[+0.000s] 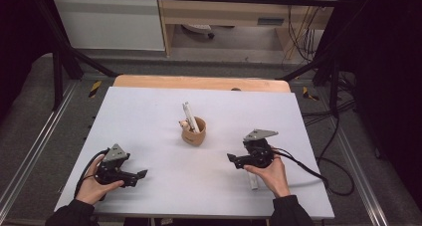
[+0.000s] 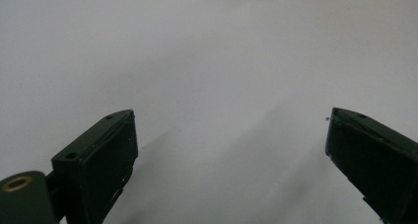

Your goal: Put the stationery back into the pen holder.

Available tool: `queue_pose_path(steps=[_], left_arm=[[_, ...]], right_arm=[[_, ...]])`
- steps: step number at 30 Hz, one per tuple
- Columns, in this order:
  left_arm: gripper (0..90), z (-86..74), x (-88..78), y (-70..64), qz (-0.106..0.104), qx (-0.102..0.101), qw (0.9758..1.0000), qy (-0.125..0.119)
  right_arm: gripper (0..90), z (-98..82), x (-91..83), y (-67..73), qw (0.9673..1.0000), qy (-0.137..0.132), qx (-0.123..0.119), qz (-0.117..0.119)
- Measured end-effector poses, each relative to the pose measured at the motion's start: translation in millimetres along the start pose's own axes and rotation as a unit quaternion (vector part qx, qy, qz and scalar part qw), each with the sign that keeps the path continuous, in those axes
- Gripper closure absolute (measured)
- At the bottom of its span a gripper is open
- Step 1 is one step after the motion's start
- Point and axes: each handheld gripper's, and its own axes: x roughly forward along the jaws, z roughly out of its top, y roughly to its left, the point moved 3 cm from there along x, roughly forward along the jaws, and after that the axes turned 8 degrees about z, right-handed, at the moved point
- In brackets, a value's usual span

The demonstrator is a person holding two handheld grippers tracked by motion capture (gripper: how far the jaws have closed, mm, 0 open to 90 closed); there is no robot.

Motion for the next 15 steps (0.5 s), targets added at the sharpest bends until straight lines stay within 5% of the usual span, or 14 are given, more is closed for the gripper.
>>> queue_pose_path(steps=[7,15], left_arm=[[5.6,0.0,0.1,-0.4,0.000,0.000,1.0000,0.001],[5.7,-0.1,0.1,-1.0,-0.001,0.001,1.0000,0.001]], right_arm=[[50.5,-18.7,-15.1,-1.8,0.9995,-0.014,0.025,0.012],[80.2,-39.0,-21.0,7.1,0.9987,0.018,0.023,0.041]])
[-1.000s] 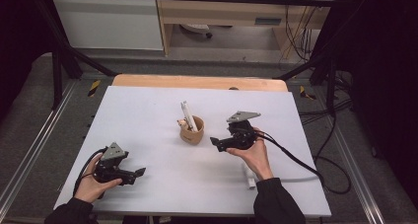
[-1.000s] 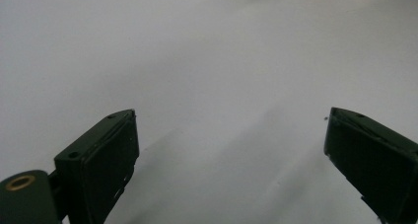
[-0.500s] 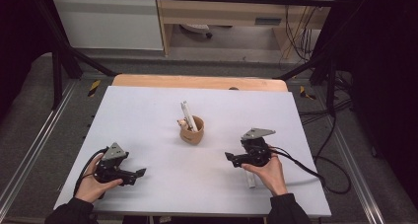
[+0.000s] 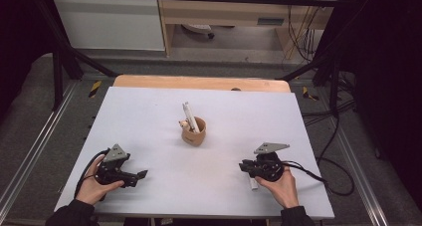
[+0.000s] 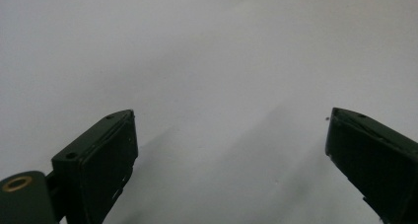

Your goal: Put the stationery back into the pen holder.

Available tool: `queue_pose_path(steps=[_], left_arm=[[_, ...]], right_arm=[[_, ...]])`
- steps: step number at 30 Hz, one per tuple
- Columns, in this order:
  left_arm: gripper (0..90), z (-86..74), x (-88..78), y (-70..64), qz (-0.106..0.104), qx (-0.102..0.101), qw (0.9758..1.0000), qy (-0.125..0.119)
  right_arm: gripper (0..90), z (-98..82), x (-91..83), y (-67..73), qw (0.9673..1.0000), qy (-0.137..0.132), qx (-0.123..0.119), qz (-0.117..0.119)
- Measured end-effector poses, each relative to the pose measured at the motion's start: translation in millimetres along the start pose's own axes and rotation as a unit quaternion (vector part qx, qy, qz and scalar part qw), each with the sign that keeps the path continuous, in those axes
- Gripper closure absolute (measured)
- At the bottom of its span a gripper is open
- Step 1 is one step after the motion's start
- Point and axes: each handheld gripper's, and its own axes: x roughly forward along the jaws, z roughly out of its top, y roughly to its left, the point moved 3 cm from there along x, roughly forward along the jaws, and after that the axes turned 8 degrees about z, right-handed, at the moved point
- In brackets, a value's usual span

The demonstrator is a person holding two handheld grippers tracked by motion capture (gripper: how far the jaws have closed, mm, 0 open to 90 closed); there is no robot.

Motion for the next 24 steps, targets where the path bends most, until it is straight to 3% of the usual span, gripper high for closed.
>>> queue_pose_path(steps=[5,15,24], left_arm=[[5.6,0.1,0.1,-0.4,0.000,0.001,1.0000,0.001],[5.6,0.3,-0.1,-1.4,-0.002,0.002,1.0000,0.000],[5.6,0.2,0.2,-1.8,-0.002,0.004,1.0000,0.001]], right_arm=[[90.0,-9.4,-5.0,3.5,0.9999,0.007,0.007,0.009],[90.0,-29.6,-6.5,6.1,0.9990,0.032,0.027,0.018],[90.0,-35.3,-8.3,7.4,0.9988,0.040,0.023,0.017]])
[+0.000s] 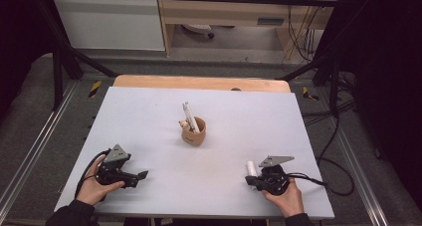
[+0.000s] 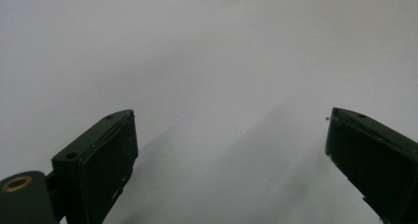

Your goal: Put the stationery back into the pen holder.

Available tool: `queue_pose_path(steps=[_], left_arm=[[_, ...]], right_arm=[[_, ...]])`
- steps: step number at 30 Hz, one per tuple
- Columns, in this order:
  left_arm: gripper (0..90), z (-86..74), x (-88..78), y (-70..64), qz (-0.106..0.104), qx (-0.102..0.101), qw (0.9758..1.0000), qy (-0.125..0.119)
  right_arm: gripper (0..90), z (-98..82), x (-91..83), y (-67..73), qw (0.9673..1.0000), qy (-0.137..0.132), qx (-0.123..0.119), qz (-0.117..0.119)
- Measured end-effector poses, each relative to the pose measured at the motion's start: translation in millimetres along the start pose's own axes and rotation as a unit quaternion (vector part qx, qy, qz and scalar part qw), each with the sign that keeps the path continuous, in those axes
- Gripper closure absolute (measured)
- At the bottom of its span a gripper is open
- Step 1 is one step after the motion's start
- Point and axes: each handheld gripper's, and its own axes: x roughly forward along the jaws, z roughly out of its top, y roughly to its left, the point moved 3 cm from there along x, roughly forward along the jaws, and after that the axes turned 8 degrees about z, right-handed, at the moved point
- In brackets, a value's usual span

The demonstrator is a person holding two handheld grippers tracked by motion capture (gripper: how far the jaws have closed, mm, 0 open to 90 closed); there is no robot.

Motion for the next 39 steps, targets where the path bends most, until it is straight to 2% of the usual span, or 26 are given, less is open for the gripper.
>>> queue_pose_path(steps=[15,23,35,39], left_arm=[[5.6,0.0,-0.3,-0.1,0.000,0.000,1.0000,0.000],[5.6,0.0,-0.3,-0.1,0.000,0.000,1.0000,0.000],[5.6,-0.1,-0.4,-0.3,0.000,0.000,1.0000,0.001],[5.6,0.1,-0.4,-0.6,-0.001,0.000,1.0000,0.000]], right_arm=[[90.0,-7.6,-1.5,-3.6,0.9998,0.010,0.009,-0.012],[90.0,-9.4,-7.1,-6.8,0.9998,-0.002,0.013,-0.017],[90.0,-13.2,-7.1,-5.3,0.9997,0.009,0.017,-0.015],[90.0,-14.4,-8.1,-5.1,0.9997,0.003,0.015,-0.017]])
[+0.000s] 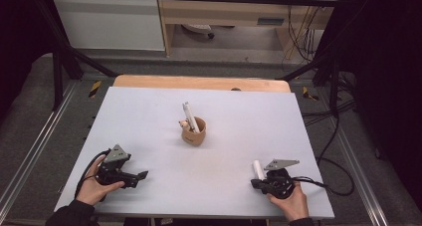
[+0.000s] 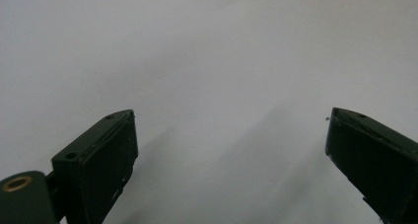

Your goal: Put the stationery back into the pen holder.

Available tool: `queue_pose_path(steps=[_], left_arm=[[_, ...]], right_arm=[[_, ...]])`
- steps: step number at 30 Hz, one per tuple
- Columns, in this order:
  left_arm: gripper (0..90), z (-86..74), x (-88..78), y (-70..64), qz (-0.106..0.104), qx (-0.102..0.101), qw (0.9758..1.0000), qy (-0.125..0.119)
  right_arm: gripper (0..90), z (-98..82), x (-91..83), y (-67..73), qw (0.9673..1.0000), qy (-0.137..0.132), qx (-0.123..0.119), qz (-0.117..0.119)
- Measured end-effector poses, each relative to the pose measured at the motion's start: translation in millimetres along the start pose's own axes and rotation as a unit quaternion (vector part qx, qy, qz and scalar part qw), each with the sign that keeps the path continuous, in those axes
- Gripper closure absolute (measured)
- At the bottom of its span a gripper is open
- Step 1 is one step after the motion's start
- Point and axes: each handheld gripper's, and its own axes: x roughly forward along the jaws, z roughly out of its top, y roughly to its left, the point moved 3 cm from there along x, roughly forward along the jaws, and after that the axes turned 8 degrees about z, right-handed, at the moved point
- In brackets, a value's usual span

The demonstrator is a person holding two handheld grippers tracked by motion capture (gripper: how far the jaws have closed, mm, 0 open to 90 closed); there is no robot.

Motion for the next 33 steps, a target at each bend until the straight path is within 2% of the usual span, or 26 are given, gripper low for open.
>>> queue_pose_path(steps=[4,16,33], left_arm=[[5.6,-0.1,0.2,-0.3,0.000,0.001,1.0000,0.001],[5.7,0.2,0.1,-1.2,0.000,0.001,1.0000,0.001],[5.6,0.2,-0.1,-1.0,-0.001,0.000,1.0000,0.001]], right_arm=[[90.0,-0.4,-1.8,1.7,1.0000,-0.004,0.004,0.002],[90.0,-8.2,-4.2,5.7,0.9999,-0.002,0.006,-0.012],[90.0,-12.3,-7.1,1.5,0.9996,0.000,0.010,-0.025]])
